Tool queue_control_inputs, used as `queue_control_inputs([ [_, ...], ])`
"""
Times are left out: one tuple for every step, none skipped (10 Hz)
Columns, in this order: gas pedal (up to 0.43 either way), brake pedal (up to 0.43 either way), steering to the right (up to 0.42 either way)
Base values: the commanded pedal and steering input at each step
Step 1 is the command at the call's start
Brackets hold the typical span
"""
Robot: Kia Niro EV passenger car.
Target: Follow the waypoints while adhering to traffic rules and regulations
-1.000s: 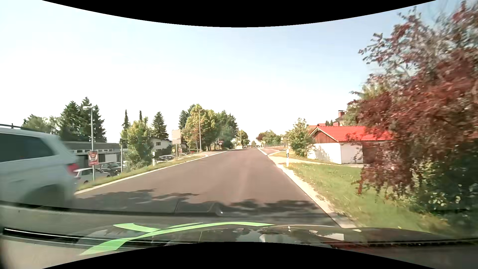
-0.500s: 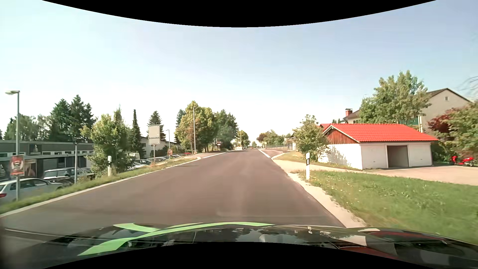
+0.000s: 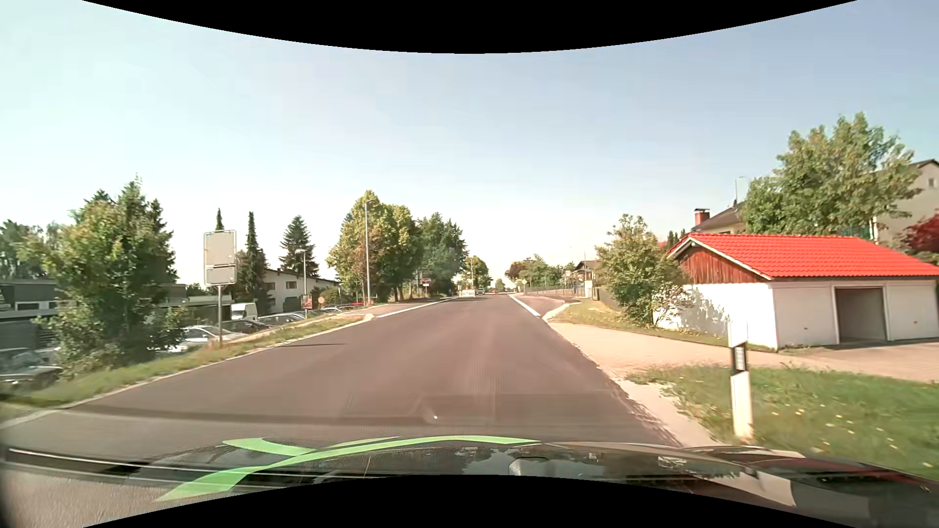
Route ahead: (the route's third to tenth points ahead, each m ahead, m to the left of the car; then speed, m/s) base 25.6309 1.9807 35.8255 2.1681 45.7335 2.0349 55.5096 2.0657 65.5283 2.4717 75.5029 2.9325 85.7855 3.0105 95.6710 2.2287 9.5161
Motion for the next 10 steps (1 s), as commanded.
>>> queue_control_inputs([
  [0.118,0.0,-0.003],
  [0.118,0.0,0.003],
  [0.118,0.0,0.003],
  [0.118,0.0,0.003],
  [0.118,0.0,0.003],
  [0.098,0.0,0.003],
  [0.098,0.0,0.002],
  [0.098,0.0,0.001],
  [0.11,0.0,0.002],
  [0.11,0.0,0.002],
])
